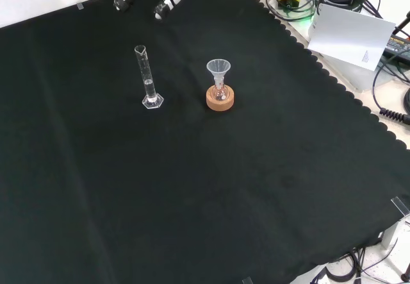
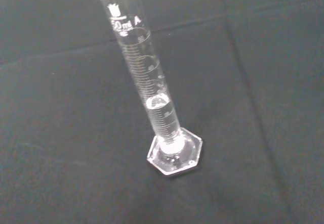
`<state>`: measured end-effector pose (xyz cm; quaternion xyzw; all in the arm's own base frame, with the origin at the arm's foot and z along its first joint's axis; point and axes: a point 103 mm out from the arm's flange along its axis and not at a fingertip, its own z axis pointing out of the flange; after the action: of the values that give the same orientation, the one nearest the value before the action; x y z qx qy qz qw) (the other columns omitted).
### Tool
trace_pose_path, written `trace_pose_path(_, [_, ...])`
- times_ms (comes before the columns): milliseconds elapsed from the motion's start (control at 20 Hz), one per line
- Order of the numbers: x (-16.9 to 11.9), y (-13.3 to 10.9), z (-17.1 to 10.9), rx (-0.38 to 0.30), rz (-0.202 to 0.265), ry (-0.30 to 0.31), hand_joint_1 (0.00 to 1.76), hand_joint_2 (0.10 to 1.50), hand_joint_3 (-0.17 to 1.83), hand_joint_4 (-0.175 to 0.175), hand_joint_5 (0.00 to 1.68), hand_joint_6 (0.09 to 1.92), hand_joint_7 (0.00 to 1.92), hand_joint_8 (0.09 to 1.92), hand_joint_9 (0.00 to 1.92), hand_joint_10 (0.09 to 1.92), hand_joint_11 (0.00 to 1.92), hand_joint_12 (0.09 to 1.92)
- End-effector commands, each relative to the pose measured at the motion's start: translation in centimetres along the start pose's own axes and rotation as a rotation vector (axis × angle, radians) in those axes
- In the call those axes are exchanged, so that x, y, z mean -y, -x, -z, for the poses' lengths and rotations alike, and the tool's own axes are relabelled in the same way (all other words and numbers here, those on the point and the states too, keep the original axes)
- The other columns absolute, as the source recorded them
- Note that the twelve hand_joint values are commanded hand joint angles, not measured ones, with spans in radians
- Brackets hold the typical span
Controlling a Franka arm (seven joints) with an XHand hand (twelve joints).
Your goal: Pick up the graduated cylinder.
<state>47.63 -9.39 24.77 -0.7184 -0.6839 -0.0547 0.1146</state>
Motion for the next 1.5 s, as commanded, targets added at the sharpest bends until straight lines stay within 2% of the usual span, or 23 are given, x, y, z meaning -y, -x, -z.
trace_pose_path(50, [-1.0,1.5,-6.0,-0.137,0.031,-0.023,0.63,1.20,-0.17,-0.021,0.30,0.09,0.21,0.60,0.41,0.61,0.23,1.36])
trace_pose_path(300, [-1.1,2.1,-7.0,-0.210,0.065,0.002,0.73,1.16,-0.17,-0.029,0.35,0.09,0.22,0.61,0.43,0.62,0.25,1.36])
trace_pose_path(500, [-1.3,2.3,-7.8,-0.261,0.090,-0.008,0.80,1.13,-0.17,-0.032,0.36,0.09,0.22,0.61,0.45,0.61,0.26,1.35])
trace_pose_path(700, [-1.7,2.7,-8.8,-0.305,0.091,-0.007,0.83,1.10,-0.17,-0.033,0.35,0.09,0.22,0.61,0.47,0.60,0.27,1.35])
trace_pose_path(800, [-2.0,3.1,-9.3,-0.347,0.097,0.000,0.84,1.09,-0.17,-0.034,0.35,0.09,0.23,0.61,0.50,0.59,0.28,1.34])
trace_pose_path(950, [-2.5,3.3,-10.0,-0.377,0.149,-0.024,0.86,1.08,-0.17,-0.037,0.36,0.09,0.24,0.61,0.51,0.58,0.30,1.34])
trace_pose_path(1100, [-3.0,3.4,-10.7,-0.412,0.169,-0.007,0.87,1.08,-0.17,-0.039,0.36,0.09,0.24,0.61,0.49,0.57,0.30,1.34])
trace_pose_path(1250, [-3.5,3.4,-11.1,-0.445,0.191,0.046,0.88,1.07,-0.17,-0.040,0.36,0.09,0.24,0.61,0.49,0.57,0.30,1.34])
trace_pose_path(1350, [-3.8,3.7,-11.2,-0.448,0.190,0.069,0.90,1.07,-0.17,-0.040,0.38,0.09,0.26,0.61,0.50,0.57,0.30,1.34])
trace_pose_path(1500, [-4.3,3.9,-11.5,-0.467,0.189,0.070,0.92,1.07,-0.17,-0.039,0.41,0.09,0.29,0.62,0.52,0.57,0.30,1.33])
